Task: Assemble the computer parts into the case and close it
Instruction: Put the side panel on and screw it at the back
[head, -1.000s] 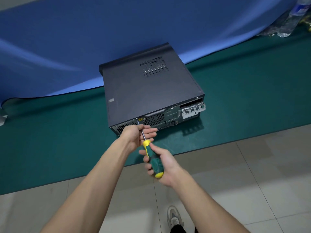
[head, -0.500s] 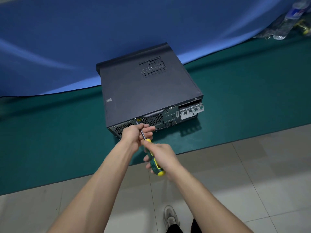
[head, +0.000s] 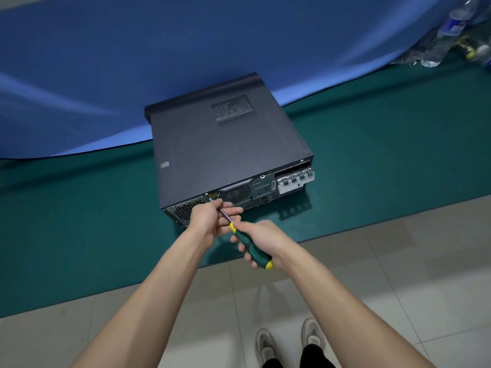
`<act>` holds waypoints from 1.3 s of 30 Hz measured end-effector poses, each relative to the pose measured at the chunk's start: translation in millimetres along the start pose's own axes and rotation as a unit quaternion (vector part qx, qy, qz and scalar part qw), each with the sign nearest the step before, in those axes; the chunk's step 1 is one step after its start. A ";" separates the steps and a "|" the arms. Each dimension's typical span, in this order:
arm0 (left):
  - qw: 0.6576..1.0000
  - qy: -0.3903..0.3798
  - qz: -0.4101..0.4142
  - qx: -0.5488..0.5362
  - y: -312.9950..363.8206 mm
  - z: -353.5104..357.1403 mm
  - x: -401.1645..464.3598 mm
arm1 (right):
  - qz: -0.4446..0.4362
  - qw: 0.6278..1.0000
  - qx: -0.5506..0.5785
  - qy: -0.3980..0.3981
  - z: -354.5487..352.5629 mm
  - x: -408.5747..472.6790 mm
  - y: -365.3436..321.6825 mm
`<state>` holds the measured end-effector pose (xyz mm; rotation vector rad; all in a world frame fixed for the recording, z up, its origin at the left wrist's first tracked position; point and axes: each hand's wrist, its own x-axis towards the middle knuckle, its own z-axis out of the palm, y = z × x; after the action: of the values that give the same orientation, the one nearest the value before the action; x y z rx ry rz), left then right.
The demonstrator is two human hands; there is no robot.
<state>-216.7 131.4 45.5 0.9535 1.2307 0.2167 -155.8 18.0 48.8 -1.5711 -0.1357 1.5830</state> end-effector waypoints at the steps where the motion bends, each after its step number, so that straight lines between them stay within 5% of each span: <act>1: 1.000 0.004 0.012 0.006 0.3 1.6 -0.1 | -0.011 0.999 -0.037 0.011 -4.9 -1.3 -6.3; 8: 0.986 0.040 0.153 0.047 29.9 34.6 4.6 | -0.131 0.967 -0.199 0.094 -53.3 -18.7 -58.6; 12: 0.975 0.044 0.209 0.066 66.0 70.3 24.8 | -0.184 0.949 -0.207 0.154 -87.3 -7.9 -95.4; 17: 0.943 0.102 0.235 0.212 95.9 113.1 77.1 | -0.201 0.945 -0.183 0.181 -137.5 28.5 -141.4; 21: 0.851 0.237 0.237 0.404 100.8 133.2 114.1 | -0.189 0.960 -0.127 0.162 -173.9 66.9 -167.3; 27: 0.737 0.301 0.289 0.531 89.4 150.8 135.0 | -0.153 0.954 -0.141 0.214 -214.6 136.0 -173.0; 34: 0.719 0.324 0.277 0.549 91.0 152.5 140.0 | -0.041 0.933 -0.288 0.211 -228.4 202.5 -142.0; 39: 0.723 0.317 0.286 0.543 92.7 154.0 138.7 | -0.057 0.891 -0.406 0.198 -229.0 218.7 -129.2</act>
<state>-1.0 196.5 17.5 2.4661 1.6643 0.3245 142.7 123.0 -80.9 -2.4391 -0.7236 1.1156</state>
